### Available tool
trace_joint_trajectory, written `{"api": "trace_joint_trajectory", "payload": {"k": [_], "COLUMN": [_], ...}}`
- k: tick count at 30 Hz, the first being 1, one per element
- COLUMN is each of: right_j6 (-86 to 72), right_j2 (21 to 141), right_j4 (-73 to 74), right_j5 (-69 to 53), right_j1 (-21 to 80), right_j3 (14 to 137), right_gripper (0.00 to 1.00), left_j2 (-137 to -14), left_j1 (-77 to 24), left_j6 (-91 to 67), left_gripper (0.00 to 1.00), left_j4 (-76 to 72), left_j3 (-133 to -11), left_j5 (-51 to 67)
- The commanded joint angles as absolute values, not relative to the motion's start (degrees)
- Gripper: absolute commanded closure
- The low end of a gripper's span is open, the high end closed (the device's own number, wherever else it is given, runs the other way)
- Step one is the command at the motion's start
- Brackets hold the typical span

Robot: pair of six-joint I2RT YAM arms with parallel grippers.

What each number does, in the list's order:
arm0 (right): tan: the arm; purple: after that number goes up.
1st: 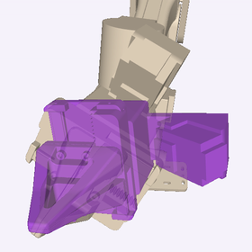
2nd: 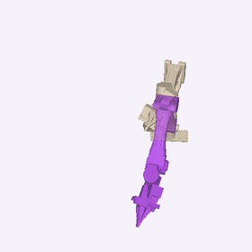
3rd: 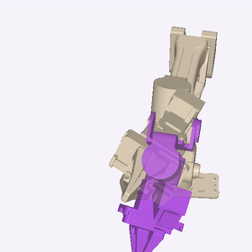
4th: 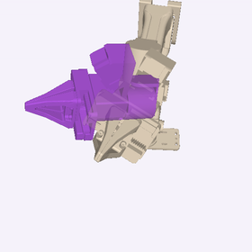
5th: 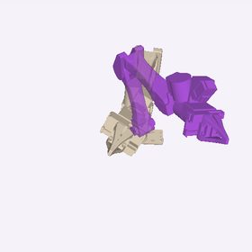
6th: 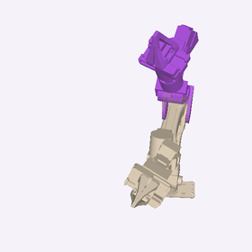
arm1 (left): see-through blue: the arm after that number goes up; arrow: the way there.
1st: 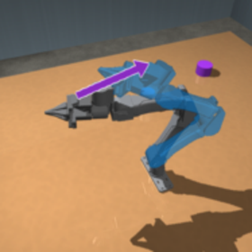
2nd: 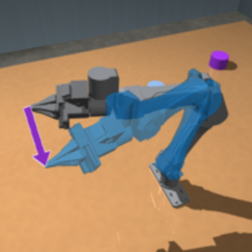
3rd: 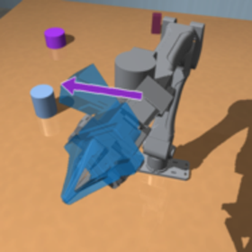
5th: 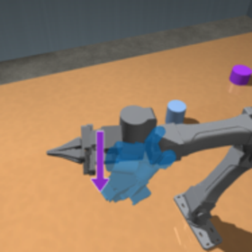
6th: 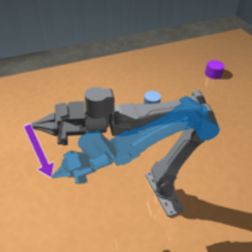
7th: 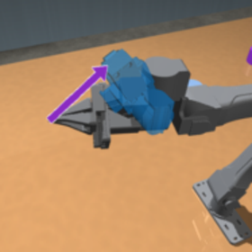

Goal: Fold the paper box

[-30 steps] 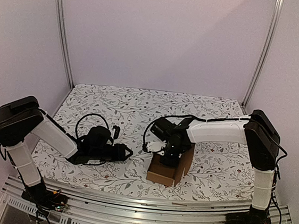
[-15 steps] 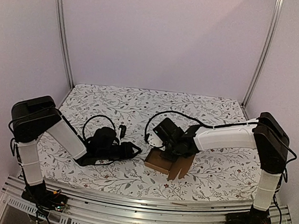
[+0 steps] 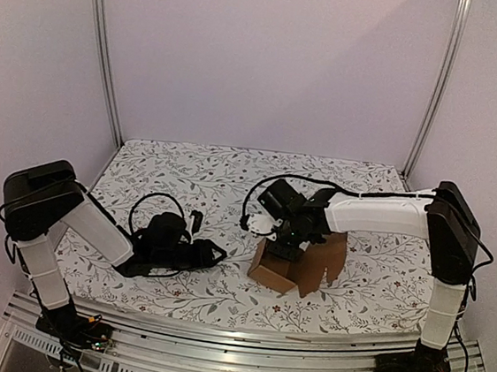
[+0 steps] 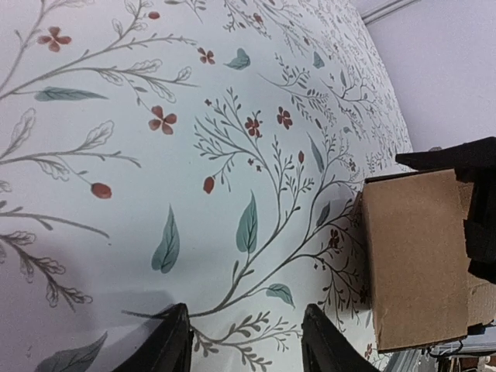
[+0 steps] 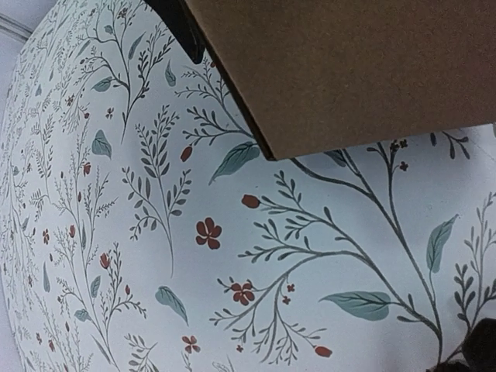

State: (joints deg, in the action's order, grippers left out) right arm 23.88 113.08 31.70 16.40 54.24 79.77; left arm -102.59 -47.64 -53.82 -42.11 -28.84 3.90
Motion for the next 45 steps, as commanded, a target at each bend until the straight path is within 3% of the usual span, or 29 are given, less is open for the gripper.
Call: {"api": "trace_joint_trajectory", "payload": {"k": [1, 8, 13, 15, 16, 20, 25, 31, 39, 45], "right_j6": [25.0, 24.6, 19.8, 17.3, 15.9, 10.1, 10.2, 8.0, 8.2, 7.4], "right_j2": [105.8, 99.3, 94.2, 91.0, 89.7, 84.2, 85.8, 91.9, 103.6, 111.4], "right_j4": [40.9, 47.1, 51.5, 53.2, 53.9, 56.3, 61.1, 61.3, 61.4, 62.6], "right_j5": [10.0, 11.4, 8.7, 5.4, 3.0, -12.9, -29.5, -48.2, -56.2, -59.1], "right_j1": [53.9, 53.5, 47.6, 42.3, 39.0, 24.1, 16.0, 15.9, 20.9, 25.5], "right_j3": [86.0, 91.2, 88.6, 86.9, 85.9, 79.9, 75.8, 72.6, 74.2, 79.0], "right_gripper": [0.63, 0.52, 0.21, 0.03, 0.01, 0.01, 0.17, 0.25, 0.31, 0.47], "left_j2": [-99.4, -94.0, -88.4, -85.1, -83.5, -84.2, -89.0, -85.5, -75.8, -71.3], "left_j1": [-48.3, -48.5, -49.6, -50.4, -51.1, -53.4, -55.2, -55.4, -55.4, -55.4], "left_j6": [-50.1, -42.1, -36.6, -34.5, -32.8, -27.3, -25.7, -28.8, -32.0, -32.5], "left_gripper": [0.51, 0.49, 0.49, 0.49, 0.48, 0.47, 0.48, 0.48, 0.48, 0.48], "left_j4": [-30.3, -21.5, -14.2, -12.6, -13.0, -4.1, 4.7, 5.1, 8.3, 12.2], "left_j3": [-27.3, -31.8, -35.8, -37.5, -38.7, -50.9, -59.6, -56.8, -48.8, -46.4], "left_j5": [1.8, 1.2, -2.5, -3.5, -3.3, -3.9, -8.0, -11.3, -16.1, -18.6]}}
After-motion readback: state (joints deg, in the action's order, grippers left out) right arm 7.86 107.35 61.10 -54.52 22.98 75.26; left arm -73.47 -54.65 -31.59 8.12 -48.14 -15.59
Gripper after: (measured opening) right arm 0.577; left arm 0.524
